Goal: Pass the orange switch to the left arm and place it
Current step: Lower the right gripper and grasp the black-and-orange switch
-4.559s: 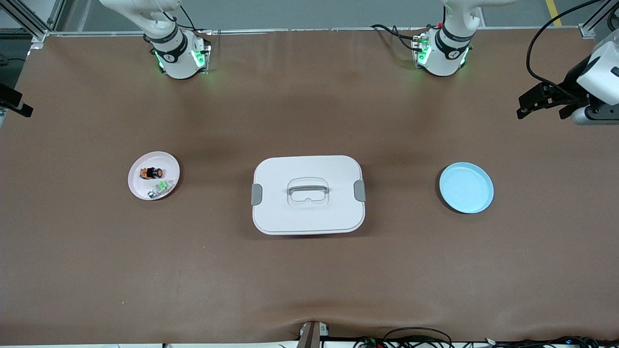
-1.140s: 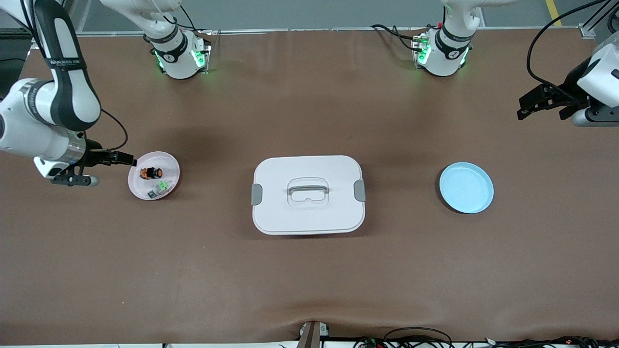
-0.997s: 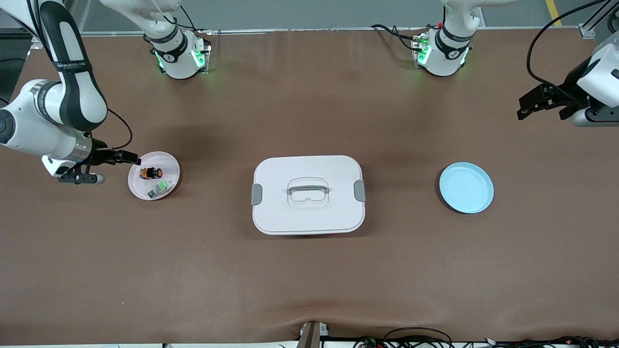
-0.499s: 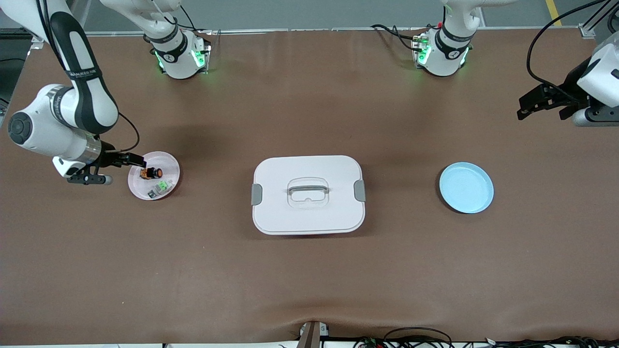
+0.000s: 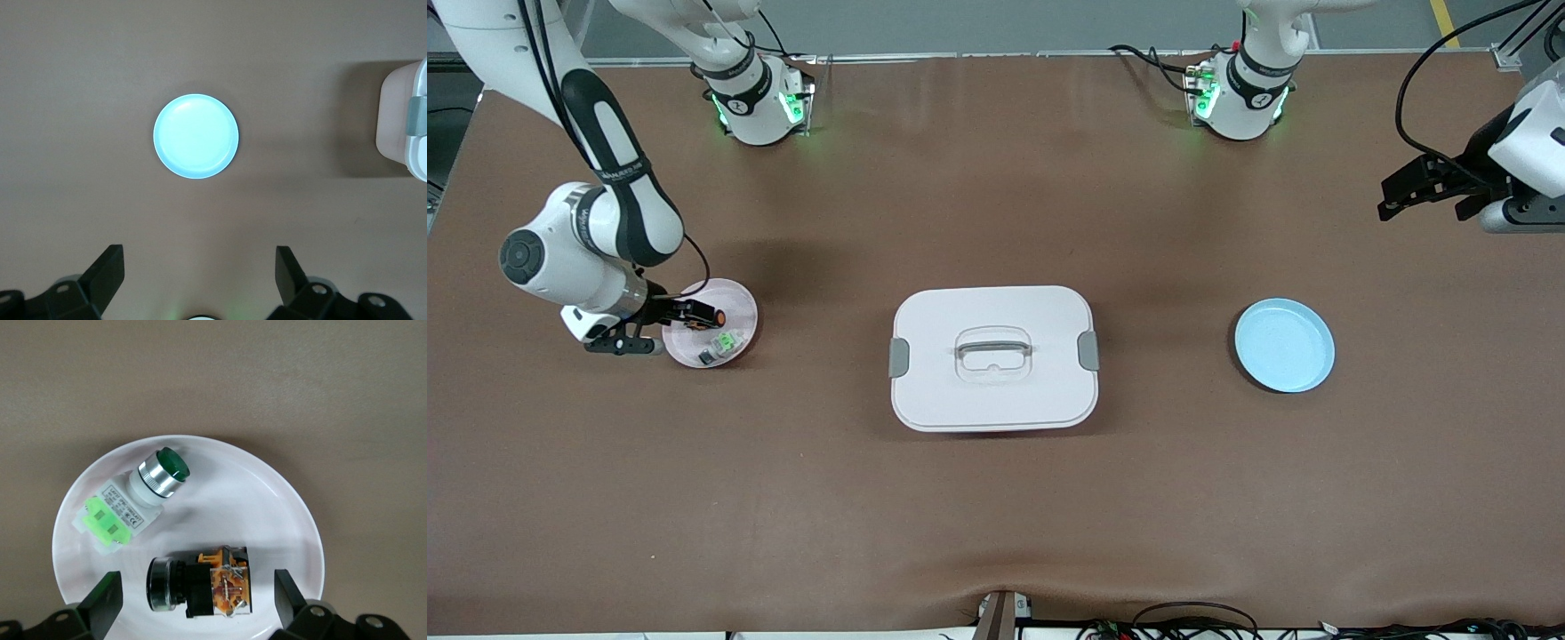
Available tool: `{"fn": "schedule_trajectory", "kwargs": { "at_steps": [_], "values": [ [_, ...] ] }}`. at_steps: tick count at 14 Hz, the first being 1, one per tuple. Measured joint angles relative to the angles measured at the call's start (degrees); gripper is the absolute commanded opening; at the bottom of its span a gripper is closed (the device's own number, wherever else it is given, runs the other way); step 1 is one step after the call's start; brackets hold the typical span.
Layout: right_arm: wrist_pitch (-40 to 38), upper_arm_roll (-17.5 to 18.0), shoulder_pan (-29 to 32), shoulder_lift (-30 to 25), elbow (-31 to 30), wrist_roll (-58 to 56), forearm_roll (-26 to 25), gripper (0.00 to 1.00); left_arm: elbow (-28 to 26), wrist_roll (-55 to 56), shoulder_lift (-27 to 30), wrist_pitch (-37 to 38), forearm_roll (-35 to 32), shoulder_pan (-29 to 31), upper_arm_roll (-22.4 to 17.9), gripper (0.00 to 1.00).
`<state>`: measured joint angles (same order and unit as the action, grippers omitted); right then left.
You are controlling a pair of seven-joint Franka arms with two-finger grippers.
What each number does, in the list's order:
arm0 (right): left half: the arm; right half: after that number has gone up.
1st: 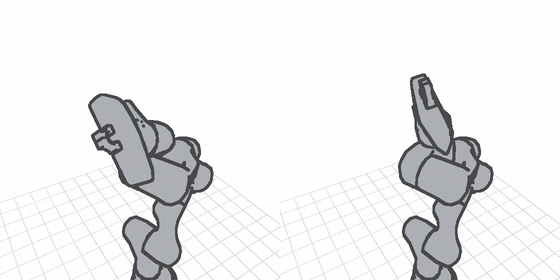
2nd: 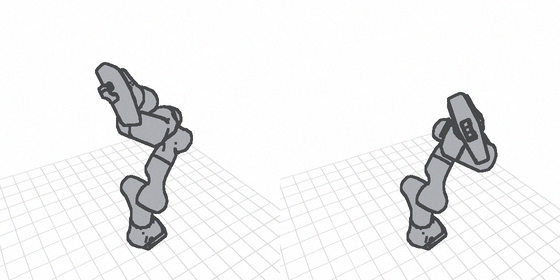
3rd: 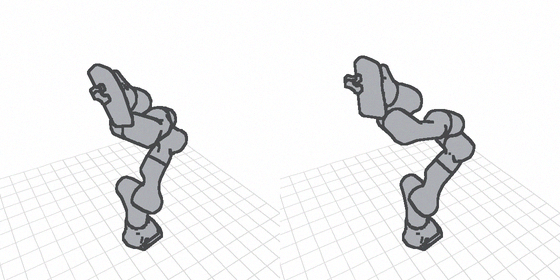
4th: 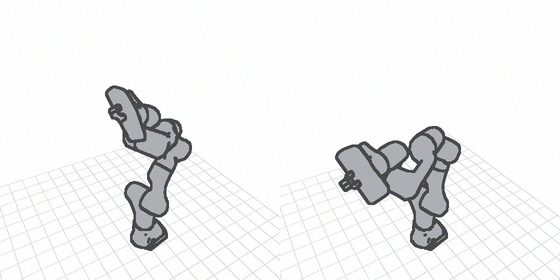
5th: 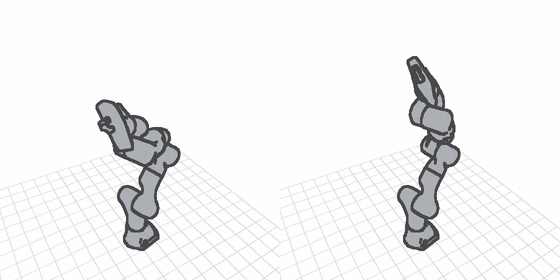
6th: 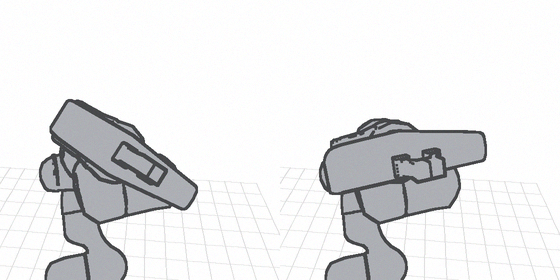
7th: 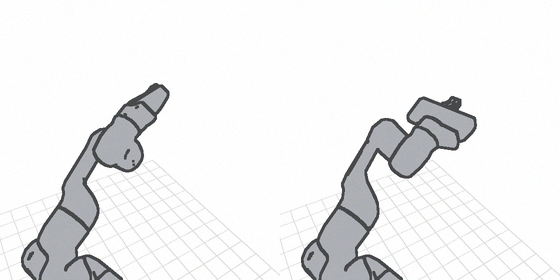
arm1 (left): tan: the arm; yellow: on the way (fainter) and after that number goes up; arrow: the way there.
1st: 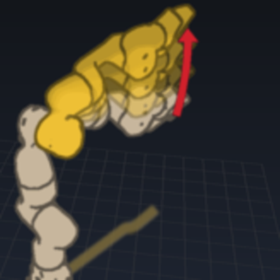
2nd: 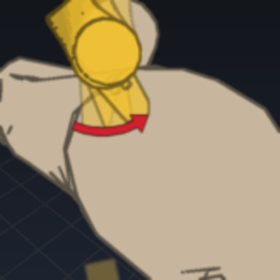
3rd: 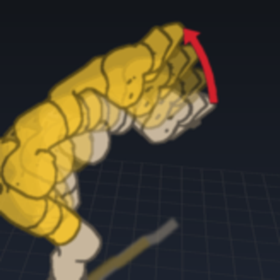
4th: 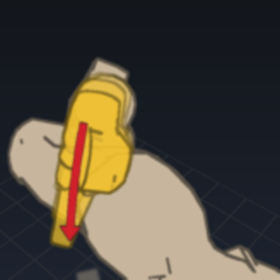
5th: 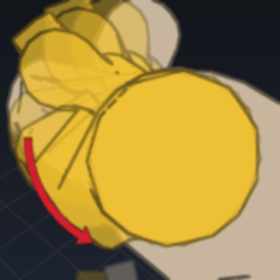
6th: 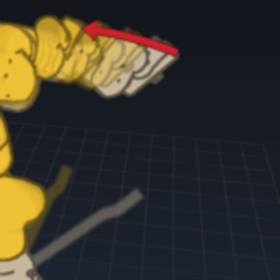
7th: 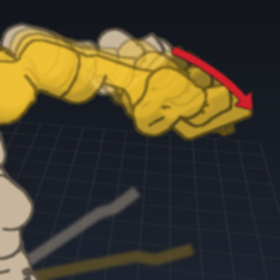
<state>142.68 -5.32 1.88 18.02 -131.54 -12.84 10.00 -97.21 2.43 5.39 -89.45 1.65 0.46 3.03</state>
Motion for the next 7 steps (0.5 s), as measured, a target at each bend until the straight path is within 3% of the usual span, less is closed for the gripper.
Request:
{"fn": "schedule_trajectory", "kwargs": {
  "at_steps": [7],
  "values": [
    [2.5, 0.0, -0.1, 1.0, -1.2, -1.2, 0.0, 1.0, 0.0, 0.0, -0.3, 0.0, 0.0, 0.0, 0.0, 1.0]
  ]
}}
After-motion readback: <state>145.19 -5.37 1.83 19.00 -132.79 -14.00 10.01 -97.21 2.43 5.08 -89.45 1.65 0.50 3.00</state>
